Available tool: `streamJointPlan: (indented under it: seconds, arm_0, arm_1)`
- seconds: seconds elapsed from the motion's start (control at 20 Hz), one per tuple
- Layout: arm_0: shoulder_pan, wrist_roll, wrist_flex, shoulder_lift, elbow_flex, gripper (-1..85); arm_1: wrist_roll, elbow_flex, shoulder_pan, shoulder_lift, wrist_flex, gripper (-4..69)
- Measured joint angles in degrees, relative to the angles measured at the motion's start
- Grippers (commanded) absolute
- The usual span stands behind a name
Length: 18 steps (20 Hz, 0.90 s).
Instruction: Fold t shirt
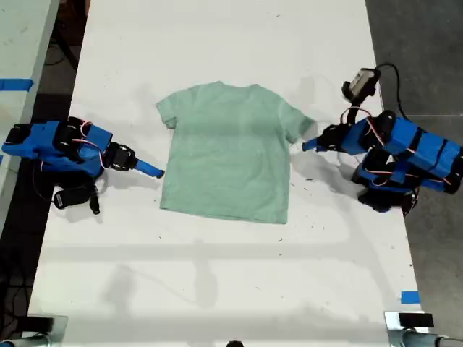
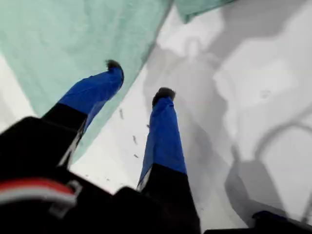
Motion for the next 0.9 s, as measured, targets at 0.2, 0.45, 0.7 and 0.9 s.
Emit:
streamJointPlan:
  seconds: [0.2,0.45,0.7,0.9]
  arm_0:
    - [0.0,0.0,0.0,0.0,0.0,13.3]
    - [0.0,0.0,0.0,0.0,0.0,13.3]
    - [0.0,0.0,0.0,0.0,0.0,13.3]
    - [0.0,0.0,0.0,0.0,0.0,13.3]
  arm_1:
    - [-7.21,-5.54,12.13,-14.59,-3.08,21.9]
    - [-11.51,-13.1,18.63,-30.32,-9.76,21.9]
    - [-12.83,-23.82,20.74,-50.8,-15.64,21.9]
    - [-13.54,-30.59,21.09,-67.24,-18.9,1.2]
